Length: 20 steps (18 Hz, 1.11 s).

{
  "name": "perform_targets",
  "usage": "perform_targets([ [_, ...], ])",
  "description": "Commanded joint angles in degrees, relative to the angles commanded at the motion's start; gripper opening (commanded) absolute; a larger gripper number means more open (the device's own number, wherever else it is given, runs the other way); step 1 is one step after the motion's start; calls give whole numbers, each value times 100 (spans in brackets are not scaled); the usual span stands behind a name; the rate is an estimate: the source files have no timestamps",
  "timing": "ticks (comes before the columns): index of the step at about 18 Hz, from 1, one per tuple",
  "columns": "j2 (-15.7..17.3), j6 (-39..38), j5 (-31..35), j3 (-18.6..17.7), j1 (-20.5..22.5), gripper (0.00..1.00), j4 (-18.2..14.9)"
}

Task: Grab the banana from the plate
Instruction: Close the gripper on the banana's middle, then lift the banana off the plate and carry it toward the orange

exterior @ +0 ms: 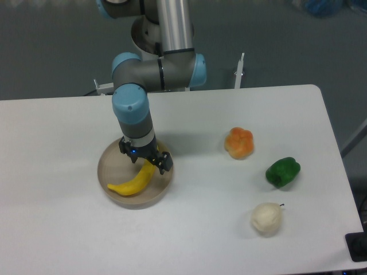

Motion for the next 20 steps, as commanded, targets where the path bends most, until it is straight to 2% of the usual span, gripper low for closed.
perform_targets([
  [5, -80, -9, 9, -9, -36, 100, 79],
  [6, -80, -9, 18, 0, -36, 90, 79],
  [8, -97, 9, 9, 9, -36, 52, 79],
  [11, -106, 9, -9, 44, -27, 40, 79],
  [16, -28, 88, 0, 88, -1, 36, 62],
  [18, 209, 210, 35, 228, 104, 36, 27],
  [20, 280, 526, 53, 360, 349, 36, -8],
])
